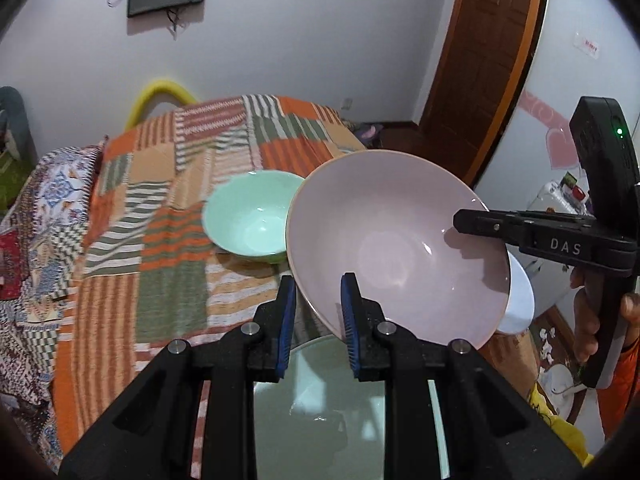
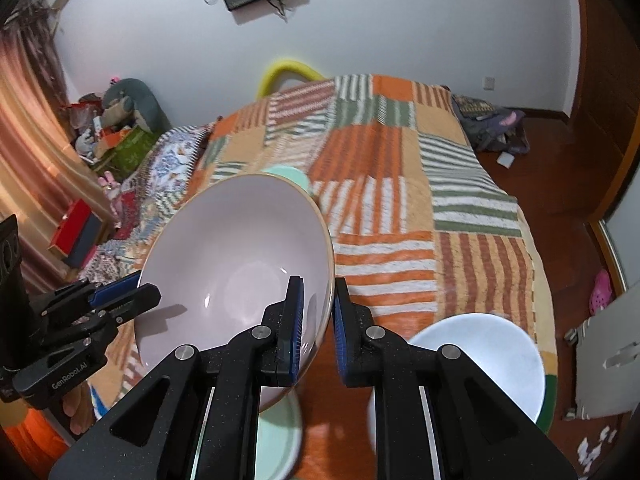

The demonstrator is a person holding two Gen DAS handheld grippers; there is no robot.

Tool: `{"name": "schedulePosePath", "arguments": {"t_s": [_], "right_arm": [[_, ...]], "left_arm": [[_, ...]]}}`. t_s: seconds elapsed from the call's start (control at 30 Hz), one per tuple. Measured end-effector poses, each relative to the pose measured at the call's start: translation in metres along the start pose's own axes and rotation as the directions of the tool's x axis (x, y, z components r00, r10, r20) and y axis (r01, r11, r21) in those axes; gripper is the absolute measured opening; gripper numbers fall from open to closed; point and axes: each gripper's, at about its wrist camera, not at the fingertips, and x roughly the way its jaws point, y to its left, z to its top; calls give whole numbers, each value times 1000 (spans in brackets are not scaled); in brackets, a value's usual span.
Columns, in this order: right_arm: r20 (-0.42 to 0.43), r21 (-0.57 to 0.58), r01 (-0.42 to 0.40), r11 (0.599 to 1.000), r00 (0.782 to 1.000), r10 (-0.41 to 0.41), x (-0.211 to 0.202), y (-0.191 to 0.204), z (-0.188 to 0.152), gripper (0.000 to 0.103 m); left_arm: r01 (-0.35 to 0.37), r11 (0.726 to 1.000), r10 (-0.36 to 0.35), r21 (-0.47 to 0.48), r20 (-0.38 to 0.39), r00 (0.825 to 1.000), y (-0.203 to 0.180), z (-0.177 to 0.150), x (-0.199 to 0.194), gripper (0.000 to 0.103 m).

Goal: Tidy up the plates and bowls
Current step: 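Lift the mauve-pink bowl with both grippers and carry it over the plate stack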

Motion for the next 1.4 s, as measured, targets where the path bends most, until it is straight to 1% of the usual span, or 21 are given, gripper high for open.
{"name": "schedulePosePath", "arguments": {"t_s": [0.2, 0.43, 0.57, 0.73, 0.97, 1.1, 1.4], "right_arm": [[15, -34, -49, 998, 999, 50, 0, 37, -3, 13], [1, -88, -112, 990, 994, 112, 7, 83, -15, 13], [-22, -105, -162, 981, 987, 161, 18, 108, -23, 13], [-60, -120, -217, 969, 976, 211, 32, 130, -32, 13], [-118, -144, -251, 957, 965, 235, 53, 155, -45, 13], [-147, -156, -255, 954, 961, 232, 61, 169, -55, 13], [-236, -171, -239, 956, 952, 196, 93, 178, -73, 13]], "left_arm": [[-52, 998, 53, -28, 54, 997, 21, -12, -45, 22], [-118, 990, 125, -78, 96, 987, 52, -35, -92, 22], [-160, 982, 171, -103, 105, 980, 70, -52, -115, 22], [-200, 970, 214, -136, 101, 972, 88, -73, -133, 22], [-231, 955, 246, -188, 61, 967, 113, -101, -138, 22], [-237, 948, 244, -214, 7, 970, 129, -118, -129, 22], [-246, 935, 228, -256, -96, 969, 151, -153, -101, 22]]}}
